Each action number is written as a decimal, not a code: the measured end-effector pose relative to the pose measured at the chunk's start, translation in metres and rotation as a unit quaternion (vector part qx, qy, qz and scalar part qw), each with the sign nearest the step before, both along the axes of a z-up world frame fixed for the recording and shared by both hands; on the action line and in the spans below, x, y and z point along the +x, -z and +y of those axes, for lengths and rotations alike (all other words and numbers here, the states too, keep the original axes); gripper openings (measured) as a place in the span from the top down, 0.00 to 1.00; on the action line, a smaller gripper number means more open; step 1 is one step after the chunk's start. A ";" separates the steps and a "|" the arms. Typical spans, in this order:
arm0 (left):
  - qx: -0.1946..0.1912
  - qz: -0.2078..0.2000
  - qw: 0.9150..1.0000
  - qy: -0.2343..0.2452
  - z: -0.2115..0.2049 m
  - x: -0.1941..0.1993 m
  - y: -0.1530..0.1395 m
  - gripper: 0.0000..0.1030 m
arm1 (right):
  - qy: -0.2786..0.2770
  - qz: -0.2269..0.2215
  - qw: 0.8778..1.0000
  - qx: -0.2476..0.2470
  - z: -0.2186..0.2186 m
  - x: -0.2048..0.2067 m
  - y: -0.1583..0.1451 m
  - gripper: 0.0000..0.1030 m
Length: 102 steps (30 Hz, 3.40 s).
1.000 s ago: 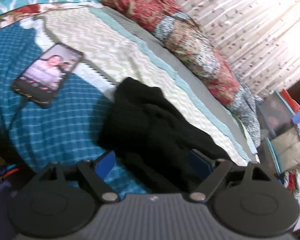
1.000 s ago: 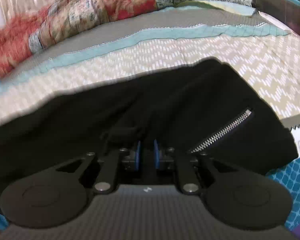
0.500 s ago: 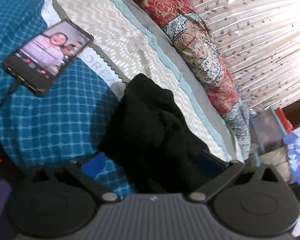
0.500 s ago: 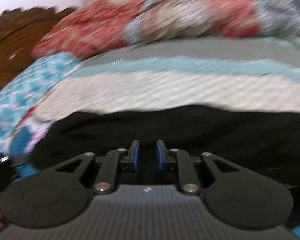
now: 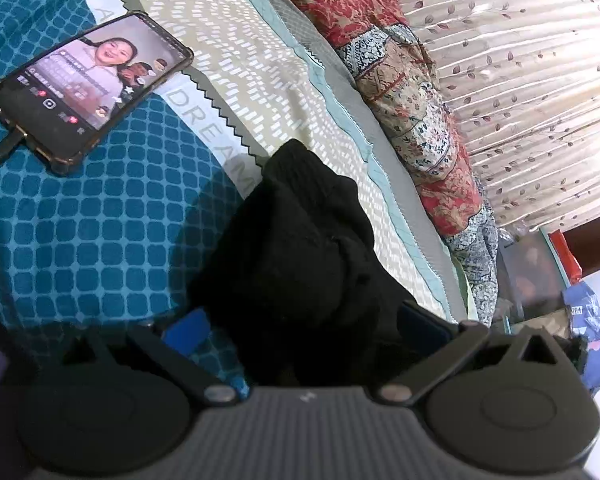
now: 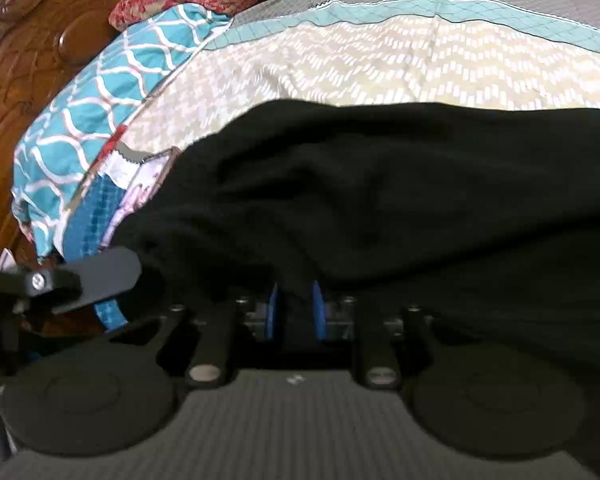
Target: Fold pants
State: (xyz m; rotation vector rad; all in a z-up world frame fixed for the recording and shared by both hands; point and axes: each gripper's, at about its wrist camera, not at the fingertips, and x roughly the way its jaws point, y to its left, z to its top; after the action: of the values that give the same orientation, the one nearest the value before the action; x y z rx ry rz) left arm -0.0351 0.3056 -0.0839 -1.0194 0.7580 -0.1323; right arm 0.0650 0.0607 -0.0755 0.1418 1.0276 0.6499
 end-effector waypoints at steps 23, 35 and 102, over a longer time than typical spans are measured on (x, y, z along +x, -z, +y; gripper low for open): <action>0.229 -0.099 0.967 0.050 -0.076 0.016 -0.075 0.62 | 0.078 0.131 0.972 0.180 -0.044 0.026 0.035 0.81; 0.292 -0.160 0.901 0.278 -0.248 0.058 -0.094 0.53 | 0.238 0.013 0.960 0.148 -0.202 -0.013 0.000 0.84; 0.234 0.045 0.893 0.381 -0.397 0.155 -0.095 0.08 | 0.222 -0.176 0.959 0.013 -0.366 -0.074 -0.028 0.75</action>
State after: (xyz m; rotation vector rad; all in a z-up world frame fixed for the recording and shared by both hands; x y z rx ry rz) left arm 0.1200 -0.0913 0.0109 -0.2260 1.1799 -0.5520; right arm -0.0094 -0.3054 -0.0478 0.2608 0.6132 0.2631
